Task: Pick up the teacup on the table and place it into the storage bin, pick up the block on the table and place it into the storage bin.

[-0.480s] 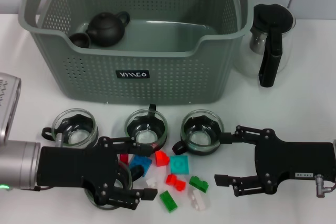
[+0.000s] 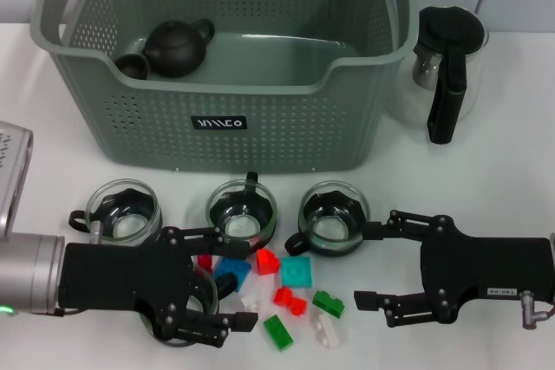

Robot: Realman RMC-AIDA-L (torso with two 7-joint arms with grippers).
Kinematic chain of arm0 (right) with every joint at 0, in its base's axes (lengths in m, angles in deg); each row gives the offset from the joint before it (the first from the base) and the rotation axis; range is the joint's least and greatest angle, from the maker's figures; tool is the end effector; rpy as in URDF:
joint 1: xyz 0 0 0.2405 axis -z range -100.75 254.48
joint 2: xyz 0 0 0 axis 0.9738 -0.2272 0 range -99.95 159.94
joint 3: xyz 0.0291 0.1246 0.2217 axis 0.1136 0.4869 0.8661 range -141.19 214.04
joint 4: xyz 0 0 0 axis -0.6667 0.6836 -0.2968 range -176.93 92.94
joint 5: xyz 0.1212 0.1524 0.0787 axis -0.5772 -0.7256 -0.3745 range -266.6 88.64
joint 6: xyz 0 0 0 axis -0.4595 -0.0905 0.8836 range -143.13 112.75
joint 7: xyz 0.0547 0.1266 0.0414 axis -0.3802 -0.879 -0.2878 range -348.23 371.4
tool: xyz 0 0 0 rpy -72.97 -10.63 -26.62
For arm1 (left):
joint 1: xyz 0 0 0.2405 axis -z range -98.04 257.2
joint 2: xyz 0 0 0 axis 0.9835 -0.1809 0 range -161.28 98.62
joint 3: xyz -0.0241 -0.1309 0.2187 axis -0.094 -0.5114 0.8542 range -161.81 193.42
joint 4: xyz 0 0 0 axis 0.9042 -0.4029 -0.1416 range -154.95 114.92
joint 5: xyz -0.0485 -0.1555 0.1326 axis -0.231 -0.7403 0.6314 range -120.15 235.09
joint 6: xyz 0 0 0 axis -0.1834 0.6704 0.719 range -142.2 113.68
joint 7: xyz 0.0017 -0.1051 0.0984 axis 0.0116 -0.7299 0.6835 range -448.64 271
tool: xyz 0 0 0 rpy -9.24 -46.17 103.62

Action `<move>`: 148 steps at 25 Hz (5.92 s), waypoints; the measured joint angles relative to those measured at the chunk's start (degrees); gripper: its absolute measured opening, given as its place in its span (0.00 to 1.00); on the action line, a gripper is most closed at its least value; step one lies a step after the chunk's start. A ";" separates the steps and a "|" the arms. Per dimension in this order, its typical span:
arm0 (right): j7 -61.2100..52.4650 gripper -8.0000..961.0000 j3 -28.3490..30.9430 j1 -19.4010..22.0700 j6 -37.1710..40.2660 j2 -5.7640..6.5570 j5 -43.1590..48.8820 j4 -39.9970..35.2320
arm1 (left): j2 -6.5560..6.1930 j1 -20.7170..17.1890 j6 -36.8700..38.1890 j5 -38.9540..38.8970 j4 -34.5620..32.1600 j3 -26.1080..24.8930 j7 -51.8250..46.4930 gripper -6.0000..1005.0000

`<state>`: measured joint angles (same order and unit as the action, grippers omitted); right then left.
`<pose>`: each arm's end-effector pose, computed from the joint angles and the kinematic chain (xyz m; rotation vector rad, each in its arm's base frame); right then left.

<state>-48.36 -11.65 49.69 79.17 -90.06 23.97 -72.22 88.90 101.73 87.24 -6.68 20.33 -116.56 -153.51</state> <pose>0.2648 0.2786 -0.0431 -2.9397 0.2944 0.7571 -0.2738 0.2601 -0.0180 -2.9875 -0.3021 -0.7179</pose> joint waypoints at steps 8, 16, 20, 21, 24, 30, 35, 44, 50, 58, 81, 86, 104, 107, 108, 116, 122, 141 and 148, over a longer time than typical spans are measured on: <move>-0.09 0.96 0.00 -0.17 -0.23 0.06 -0.01 0.65 | 0.00 -0.19 0.28 0.00 0.07 -0.05 -0.18 0.86; -7.67 0.96 -1.27 -1.74 1.70 0.08 4.19 -2.92 | -0.59 -0.33 0.74 0.00 -0.13 -4.81 -0.37 0.86; -22.05 0.96 -5.15 -5.20 5.05 0.09 10.85 -11.09 | -1.21 -0.63 1.65 -0.02 -0.55 -9.16 -0.45 0.86; -25.21 0.96 -6.21 -6.23 6.07 0.08 12.16 -13.45 | -1.28 -0.70 1.71 -0.05 -0.55 -9.46 -0.45 0.86; -31.90 0.96 -9.05 -9.16 7.94 0.08 15.48 -19.32 | -1.32 -0.90 1.65 -0.29 -0.55 -9.82 -0.42 0.86; -40.44 0.96 -14.22 -15.87 8.39 -0.07 23.38 -27.22 | -1.00 -1.17 1.00 -0.45 -0.54 -10.10 -0.09 0.86; -42.47 0.92 -22.18 -19.43 4.39 -0.23 24.80 -28.35 | -0.90 -1.20 0.83 -0.36 -0.60 -11.15 -0.01 0.86; -46.38 0.84 -36.32 -19.75 -7.33 -0.50 24.95 -28.22 | -0.78 -1.76 0.79 -0.37 -1.17 -11.92 -0.04 0.86; -47.86 0.84 -41.93 -19.23 -12.37 -0.61 24.95 -27.76 | -0.78 -1.77 0.79 -0.29 -1.33 -12.58 -0.01 0.86; -52.05 0.82 -49.07 -18.22 -18.63 -0.70 25.87 -27.63 | -0.79 -1.76 0.80 -0.18 -1.41 -12.56 0.08 0.86; -53.68 0.39 -50.30 -18.00 -18.65 -0.51 26.07 -27.80 | -0.61 -1.85 0.71 -0.27 -1.64 -12.56 0.10 0.86; -54.28 0.26 -50.27 -18.00 -17.03 -0.51 26.00 -29.53 | -0.60 -1.85 0.70 -0.29 -1.92 -12.56 0.15 0.85; -65.70 0.07 -17.75 -21.12 14.78 -0.03 11.29 -63.38 | -0.88 -1.79 0.03 -0.61 -2.05 -14.24 0.36 0.85; -71.50 0.07 -13.36 -23.50 6.46 -0.01 14.58 -62.36 | -0.71 -1.77 0.00 -0.65 -2.05 -14.25 0.36 0.85; -73.61 0.07 -13.16 -24.30 2.25 0.03 17.05 -61.00 | -0.66 -1.76 0.01 -0.68 -2.05 -14.24 0.36 0.85; -77.86 0.07 -13.54 -34.32 -24.00 0.23 30.97 -35.20 | -0.11 -1.70 -0.06 -0.74 -2.21 -14.24 0.36 0.85; -76.31 0.07 -13.70 -45.28 -37.88 1.82 35.23 -7.16 | 0.22 -1.78 -0.25 -0.82 -2.21 -14.25 0.36 0.85; -76.85 0.08 -17.08 -48.46 -47.98 0.18 37.62 6.86 | 0.71 -1.84 -0.14 -0.89 -2.77 -15.52 0.36 0.86; -76.60 0.10 -17.07 -48.26 -48.63 0.13 37.55 8.05 | 0.71 -1.85 -0.15 -0.89 -2.93 -15.56 0.36 0.86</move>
<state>-124.96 -28.72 1.43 30.54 -89.93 61.52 -64.18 89.60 99.88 87.10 -7.57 17.40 -132.11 -153.15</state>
